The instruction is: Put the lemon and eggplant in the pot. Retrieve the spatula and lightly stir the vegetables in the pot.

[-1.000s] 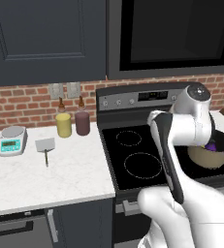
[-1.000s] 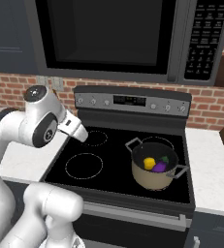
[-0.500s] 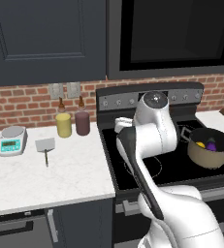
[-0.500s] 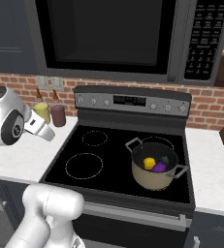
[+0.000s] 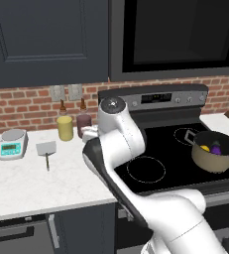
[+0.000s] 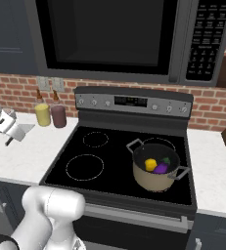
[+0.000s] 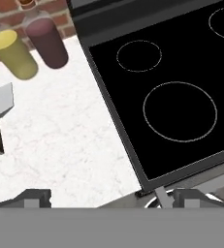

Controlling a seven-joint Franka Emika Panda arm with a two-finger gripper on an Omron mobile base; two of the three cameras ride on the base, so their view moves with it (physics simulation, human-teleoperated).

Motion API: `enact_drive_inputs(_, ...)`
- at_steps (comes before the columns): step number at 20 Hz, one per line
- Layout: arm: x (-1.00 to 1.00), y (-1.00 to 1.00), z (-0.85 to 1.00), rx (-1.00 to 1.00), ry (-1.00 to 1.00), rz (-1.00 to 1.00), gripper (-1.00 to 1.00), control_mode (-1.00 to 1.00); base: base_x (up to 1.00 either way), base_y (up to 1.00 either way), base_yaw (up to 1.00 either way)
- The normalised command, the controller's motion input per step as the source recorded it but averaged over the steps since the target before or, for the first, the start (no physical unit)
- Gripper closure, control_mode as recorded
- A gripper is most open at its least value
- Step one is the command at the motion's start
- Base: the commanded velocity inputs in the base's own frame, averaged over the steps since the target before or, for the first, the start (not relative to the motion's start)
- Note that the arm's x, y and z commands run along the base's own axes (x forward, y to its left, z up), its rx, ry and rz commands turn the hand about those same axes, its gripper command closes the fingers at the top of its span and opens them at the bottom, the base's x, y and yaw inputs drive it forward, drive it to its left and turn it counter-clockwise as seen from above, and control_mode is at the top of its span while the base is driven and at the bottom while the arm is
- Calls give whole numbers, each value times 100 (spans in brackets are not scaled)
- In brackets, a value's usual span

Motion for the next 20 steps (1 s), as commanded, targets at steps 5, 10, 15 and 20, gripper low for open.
enact_drive_inputs(5, 0, 98, -4, 0, 6, 0, -100, -100, 0, 0, 0)
enact_drive_inputs(10, 0, 77, -16, 0, 0, 3, -100, -100, 0, 0, 0)
enact_drive_inputs(15, 0, 35, -33, 0, 0, 8, -100, -100, 0, 0, 0)
enact_drive_inputs(20, 9, 10, -44, 0, 0, 7, -100, -100, 0, 0, 0)
